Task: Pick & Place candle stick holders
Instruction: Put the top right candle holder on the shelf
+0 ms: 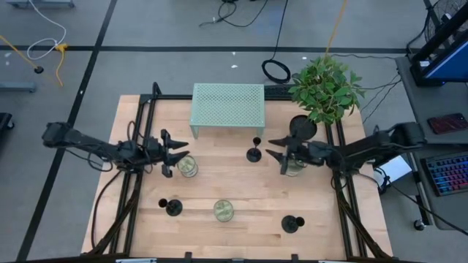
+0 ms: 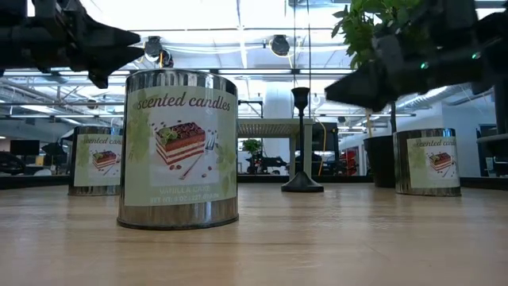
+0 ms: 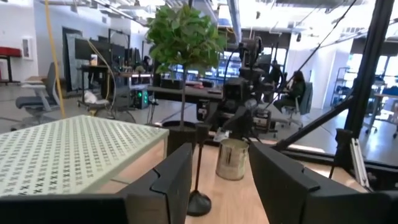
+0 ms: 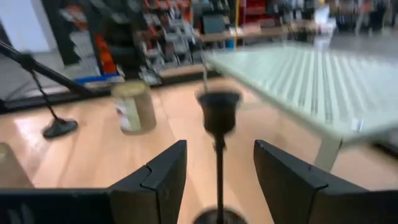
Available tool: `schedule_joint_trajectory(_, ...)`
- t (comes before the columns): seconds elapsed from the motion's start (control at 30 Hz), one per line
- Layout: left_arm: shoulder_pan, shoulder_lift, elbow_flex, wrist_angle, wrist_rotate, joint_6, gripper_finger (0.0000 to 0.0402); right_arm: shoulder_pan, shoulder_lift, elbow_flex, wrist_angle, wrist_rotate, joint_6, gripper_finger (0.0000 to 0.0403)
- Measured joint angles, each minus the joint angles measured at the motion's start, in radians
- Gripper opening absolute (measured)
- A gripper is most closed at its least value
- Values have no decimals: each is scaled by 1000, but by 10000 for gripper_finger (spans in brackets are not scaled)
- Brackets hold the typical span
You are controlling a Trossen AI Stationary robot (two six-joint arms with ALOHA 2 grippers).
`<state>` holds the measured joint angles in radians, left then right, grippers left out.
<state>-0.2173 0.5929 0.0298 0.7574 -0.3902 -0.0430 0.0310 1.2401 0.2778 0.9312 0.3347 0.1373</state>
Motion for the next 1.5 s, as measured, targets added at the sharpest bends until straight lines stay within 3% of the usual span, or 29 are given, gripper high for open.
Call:
schedule_joint_trajectory(0.17,0,93,27,93,0,9,163,-19,120,46,50,-3,24,178)
schedule_joint_trajectory(0.43,0,208,122,84,52,13,163,-24,256,129,45,-23,37,174)
schedule_joint_trajectory(0.73,-1,278,146,79,85,52,163,-46,313,157,59,-21,59,165)
schedule_joint_trajectory(0.87,-1,292,146,77,85,53,163,-51,312,155,61,-22,60,129)
schedule_joint_trajectory(1.07,0,293,146,75,85,53,163,-51,313,155,63,-22,51,26)
schedule_joint_trajectory(1.17,0,293,146,69,85,53,163,-51,312,155,68,-29,59,13)
schedule_joint_trajectory(1.3,0,293,146,67,85,53,163,-33,313,154,124,-154,89,15)
schedule_joint_trajectory(1.5,0,293,146,66,85,41,163,2,313,155,453,-407,87,9)
